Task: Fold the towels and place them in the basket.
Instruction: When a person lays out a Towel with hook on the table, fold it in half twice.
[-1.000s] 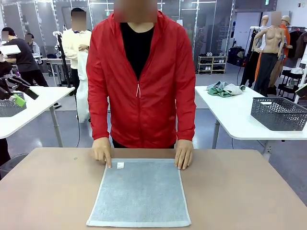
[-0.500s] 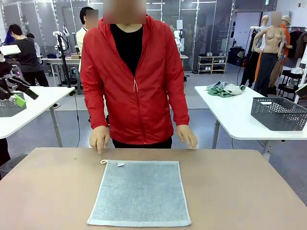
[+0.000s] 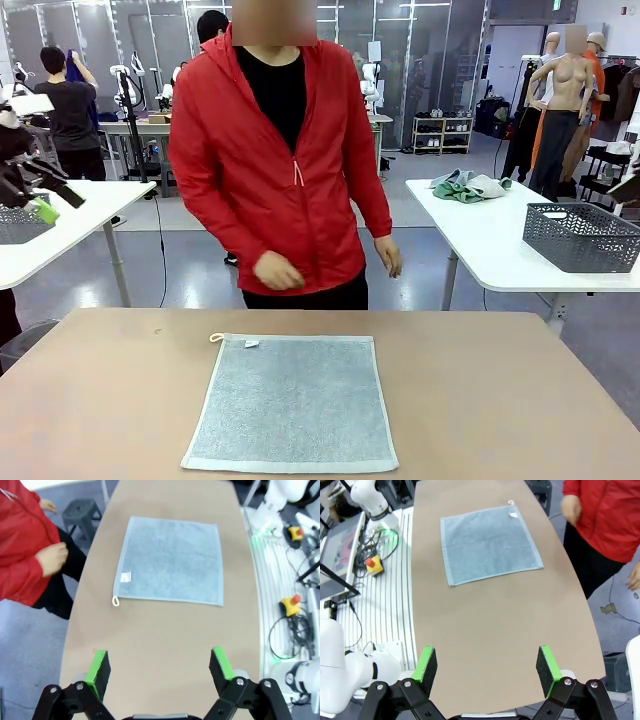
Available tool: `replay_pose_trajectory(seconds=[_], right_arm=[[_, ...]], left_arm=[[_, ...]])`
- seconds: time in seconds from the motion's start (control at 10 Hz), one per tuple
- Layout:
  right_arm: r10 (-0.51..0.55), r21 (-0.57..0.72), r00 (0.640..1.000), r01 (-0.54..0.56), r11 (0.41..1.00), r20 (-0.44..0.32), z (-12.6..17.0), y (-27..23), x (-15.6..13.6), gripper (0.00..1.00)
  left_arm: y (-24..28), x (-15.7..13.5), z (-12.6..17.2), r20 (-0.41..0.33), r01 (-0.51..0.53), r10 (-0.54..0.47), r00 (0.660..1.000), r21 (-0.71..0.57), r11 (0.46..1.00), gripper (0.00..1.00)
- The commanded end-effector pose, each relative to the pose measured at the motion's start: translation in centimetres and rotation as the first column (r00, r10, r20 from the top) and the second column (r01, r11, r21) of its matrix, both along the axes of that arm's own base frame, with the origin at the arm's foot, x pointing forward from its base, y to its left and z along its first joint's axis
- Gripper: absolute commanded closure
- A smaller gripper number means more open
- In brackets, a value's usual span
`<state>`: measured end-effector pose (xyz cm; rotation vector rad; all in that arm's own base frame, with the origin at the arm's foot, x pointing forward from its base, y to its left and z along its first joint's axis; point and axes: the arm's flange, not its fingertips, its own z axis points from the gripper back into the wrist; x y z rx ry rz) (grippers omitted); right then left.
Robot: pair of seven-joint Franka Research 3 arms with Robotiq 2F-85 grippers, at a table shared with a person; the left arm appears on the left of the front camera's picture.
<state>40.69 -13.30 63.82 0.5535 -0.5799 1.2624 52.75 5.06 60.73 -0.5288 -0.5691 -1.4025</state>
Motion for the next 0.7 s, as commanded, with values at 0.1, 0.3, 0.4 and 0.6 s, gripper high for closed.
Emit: replay_pose_trajectory(seconds=[0.1, 0.3, 0.4, 0.6], right_arm=[[-0.004, -0.220, 0.999, -0.007, 0.975, -0.049, -0.2, 9.1, 0.3, 0.00], [-0.030, -0.358, 0.998, 0.008, 0.934, -0.056, -2.7, 16.9, 0.8, 0.00], [-0.053, -0.416, 0.997, 0.026, 0.909, -0.054, -4.4, 20.2, 0.7, 0.00], [-0.087, -0.491, 0.995, 0.051, 0.870, -0.051, -7.7, 25.0, 0.3, 0.00]], left_arm=[[-8.5, -1.4, -0.9, -0.029, -0.041, 0.049, 0.998, 0.221, 0.974, 0.00], [-15.7, -2.1, -4.4, -0.055, 0.002, 0.019, 0.998, 0.358, 0.934, 0.00], [-18.5, -2.8, -6.6, -0.053, -0.006, 0.032, 0.998, 0.437, 0.900, 0.00], [-21.3, -5.2, -10.3, -0.050, 0.000, 0.032, 0.998, 0.540, 0.841, 0.00]])
